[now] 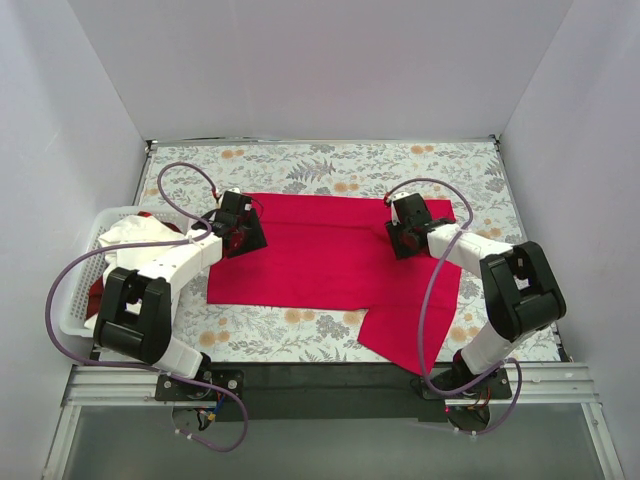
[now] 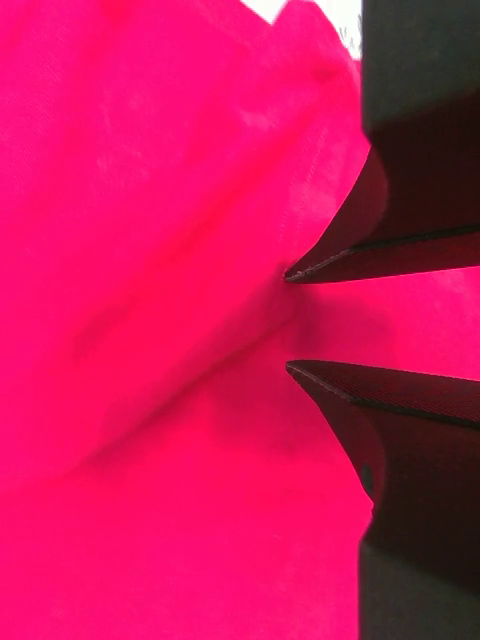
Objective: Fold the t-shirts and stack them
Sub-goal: Fold the tshirt
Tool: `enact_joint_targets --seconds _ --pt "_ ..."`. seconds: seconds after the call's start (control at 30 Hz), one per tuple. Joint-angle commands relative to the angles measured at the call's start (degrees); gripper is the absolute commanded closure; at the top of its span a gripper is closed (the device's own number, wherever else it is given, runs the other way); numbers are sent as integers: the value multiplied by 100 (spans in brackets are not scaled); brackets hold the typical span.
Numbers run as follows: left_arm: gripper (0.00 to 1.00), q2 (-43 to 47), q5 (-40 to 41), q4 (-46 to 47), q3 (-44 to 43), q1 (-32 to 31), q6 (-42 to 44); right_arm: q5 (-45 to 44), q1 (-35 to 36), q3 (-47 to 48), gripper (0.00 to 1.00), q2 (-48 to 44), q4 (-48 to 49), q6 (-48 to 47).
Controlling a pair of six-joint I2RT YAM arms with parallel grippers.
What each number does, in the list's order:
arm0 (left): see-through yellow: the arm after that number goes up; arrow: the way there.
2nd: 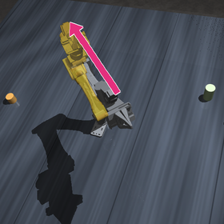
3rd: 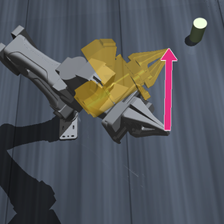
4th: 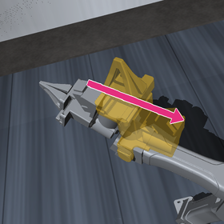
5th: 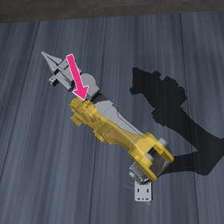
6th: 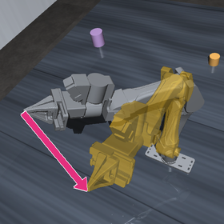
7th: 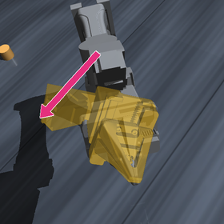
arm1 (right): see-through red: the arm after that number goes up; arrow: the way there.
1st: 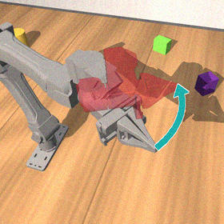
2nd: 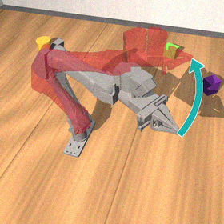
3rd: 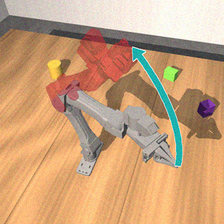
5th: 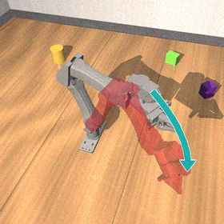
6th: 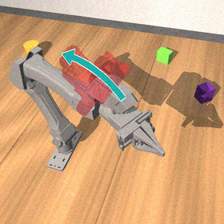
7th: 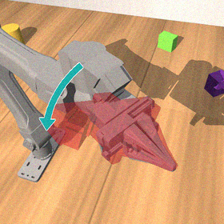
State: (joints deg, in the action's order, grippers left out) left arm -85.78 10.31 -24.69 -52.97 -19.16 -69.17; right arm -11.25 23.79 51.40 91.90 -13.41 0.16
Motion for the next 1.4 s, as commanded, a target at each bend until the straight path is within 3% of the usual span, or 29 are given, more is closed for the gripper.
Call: enact_joint_targets --seconds 0.0,0.4,0.8,1.37 --pt "46 166 95 236 -108 -9 79 -475 29 423 57 135 102 -209" --pt "46 61 103 228 -143 -18 105 -810 20 766 62 531 75 -359" --pt "46 -53 130 210 -170 -18 114 -861 547 661 61 127 -39 -385" --pt "46 -97 182 183 -179 -18 131 -1380 583 687 62 873 75 -508"
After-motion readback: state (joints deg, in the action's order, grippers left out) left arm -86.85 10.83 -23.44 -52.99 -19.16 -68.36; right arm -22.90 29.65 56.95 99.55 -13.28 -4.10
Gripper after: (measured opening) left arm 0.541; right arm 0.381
